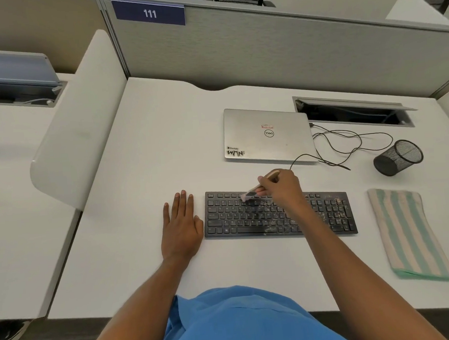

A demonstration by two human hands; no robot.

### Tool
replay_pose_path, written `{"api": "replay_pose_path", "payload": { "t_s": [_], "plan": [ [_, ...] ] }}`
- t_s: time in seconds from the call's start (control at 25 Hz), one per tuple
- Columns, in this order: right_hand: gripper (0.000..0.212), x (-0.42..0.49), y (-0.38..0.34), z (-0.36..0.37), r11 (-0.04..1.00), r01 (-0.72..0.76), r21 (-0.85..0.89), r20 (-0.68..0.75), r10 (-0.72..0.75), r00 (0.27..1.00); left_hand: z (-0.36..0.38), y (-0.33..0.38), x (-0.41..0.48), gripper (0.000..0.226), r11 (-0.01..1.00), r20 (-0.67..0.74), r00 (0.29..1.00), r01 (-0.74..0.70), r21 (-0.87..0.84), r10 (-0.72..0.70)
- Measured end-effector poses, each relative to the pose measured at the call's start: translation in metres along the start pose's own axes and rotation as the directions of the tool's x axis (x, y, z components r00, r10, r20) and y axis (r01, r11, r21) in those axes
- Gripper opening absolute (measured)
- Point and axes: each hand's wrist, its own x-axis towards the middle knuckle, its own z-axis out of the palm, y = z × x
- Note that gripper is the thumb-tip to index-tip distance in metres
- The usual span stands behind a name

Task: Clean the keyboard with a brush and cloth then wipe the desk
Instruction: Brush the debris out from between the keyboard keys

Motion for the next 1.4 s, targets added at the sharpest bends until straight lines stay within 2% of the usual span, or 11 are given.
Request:
{"api": "replay_pose_path", "payload": {
  "t_s": [0.16, 0.28, 0.52, 0.68, 0.84, 1.0, 1.12, 1.24, 1.4],
  "plan": [
    [0.017, 0.001, 0.012, -0.023, 0.993, -0.013, -0.119, -0.139, -0.004, 0.99, 0.0, 0.0, 0.0, 0.066, 1.0, 0.0, 1.0, -0.002, 0.001, 0.002],
    [0.022, 0.0, 0.013, -0.025, 0.981, 0.029, -0.193, -0.228, -0.073, 0.971, 0.001, 0.0, 0.0, 0.066, 1.0, 0.007, 1.0, -0.002, 0.009, 0.002],
    [0.018, -0.009, 0.001, 0.006, 0.991, 0.087, -0.098, -0.048, -0.092, 0.995, 0.001, 0.0, 0.0, 0.066, 1.0, 0.001, 1.0, -0.003, -0.002, 0.003],
    [0.016, -0.006, 0.014, -0.014, 0.985, 0.07, -0.161, -0.114, -0.089, 0.989, 0.0, -0.001, 0.0, 0.066, 1.0, 0.003, 1.0, -0.003, 0.002, 0.003],
    [0.015, -0.006, 0.017, -0.026, 0.956, 0.105, -0.275, -0.225, -0.17, 0.959, 0.0, 0.0, 0.0, 0.066, 1.0, 0.0, 1.0, -0.006, -0.001, 0.006],
    [0.014, -0.014, 0.008, -0.004, 0.984, 0.133, -0.12, -0.082, -0.144, 0.986, 0.0, 0.001, 0.0, 0.066, 1.0, -0.006, 1.0, -0.004, -0.006, 0.004],
    [0.015, -0.016, 0.012, 0.0, 0.987, 0.112, -0.119, -0.034, -0.116, 0.993, 0.0, 0.001, 0.0, 0.066, 1.0, -0.005, 1.0, -0.004, -0.008, 0.004],
    [0.017, -0.013, 0.022, -0.012, 0.984, 0.072, -0.164, -0.089, -0.088, 0.992, 0.0, 0.001, 0.0, 0.067, 1.0, -0.004, 1.0, -0.002, -0.001, 0.002],
    [0.03, -0.015, 0.025, -0.023, 0.949, 0.112, -0.295, -0.218, -0.181, 0.959, -0.001, 0.001, 0.0, 0.067, 1.0, -0.002, 1.0, -0.001, 0.004, 0.001]
  ]
}}
